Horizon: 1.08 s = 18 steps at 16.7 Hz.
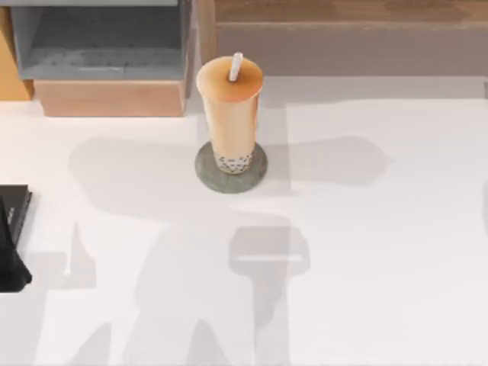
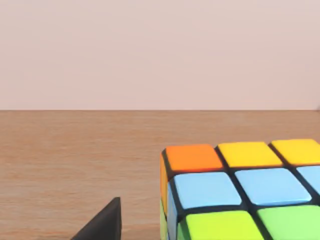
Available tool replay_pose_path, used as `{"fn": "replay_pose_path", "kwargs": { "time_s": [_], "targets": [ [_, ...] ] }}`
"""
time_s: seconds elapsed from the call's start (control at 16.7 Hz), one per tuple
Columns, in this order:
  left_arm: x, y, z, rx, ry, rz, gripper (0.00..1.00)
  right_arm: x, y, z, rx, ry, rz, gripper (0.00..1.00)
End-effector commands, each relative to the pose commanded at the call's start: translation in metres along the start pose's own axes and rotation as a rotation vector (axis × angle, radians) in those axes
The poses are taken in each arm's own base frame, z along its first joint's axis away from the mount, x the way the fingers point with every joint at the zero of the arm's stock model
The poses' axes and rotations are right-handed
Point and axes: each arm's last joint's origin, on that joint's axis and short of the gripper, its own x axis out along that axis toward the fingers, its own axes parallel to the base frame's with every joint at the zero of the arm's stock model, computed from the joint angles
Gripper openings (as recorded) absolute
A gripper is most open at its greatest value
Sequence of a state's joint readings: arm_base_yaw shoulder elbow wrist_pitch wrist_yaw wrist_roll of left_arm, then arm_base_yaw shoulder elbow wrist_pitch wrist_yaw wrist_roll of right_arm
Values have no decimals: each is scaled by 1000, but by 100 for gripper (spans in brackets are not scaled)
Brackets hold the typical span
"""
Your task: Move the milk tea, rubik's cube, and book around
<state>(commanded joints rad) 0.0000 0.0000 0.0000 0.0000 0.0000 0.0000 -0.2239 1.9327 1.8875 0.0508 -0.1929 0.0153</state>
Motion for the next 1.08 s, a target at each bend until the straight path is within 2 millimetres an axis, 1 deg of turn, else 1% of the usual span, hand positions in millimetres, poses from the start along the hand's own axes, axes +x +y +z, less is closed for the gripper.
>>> {"fn": "replay_pose_path", "kwargs": {
  "time_s": [0.18, 0.6, 0.96, 1.08],
  "targets": [
    [0, 0, 0, 0, 0, 0, 100, -4, -1, 1, 0, -2, -3, 100],
    [0, 0, 0, 0, 0, 0, 100, -29, -1, 0, 0, 1, -3, 100],
    [0, 0, 0, 0, 0, 0, 100, -31, 2, 0, 0, 1, 2, 100],
    [0, 0, 0, 0, 0, 0, 100, -42, 6, 4, 0, 0, 2, 100]
  ]
}}
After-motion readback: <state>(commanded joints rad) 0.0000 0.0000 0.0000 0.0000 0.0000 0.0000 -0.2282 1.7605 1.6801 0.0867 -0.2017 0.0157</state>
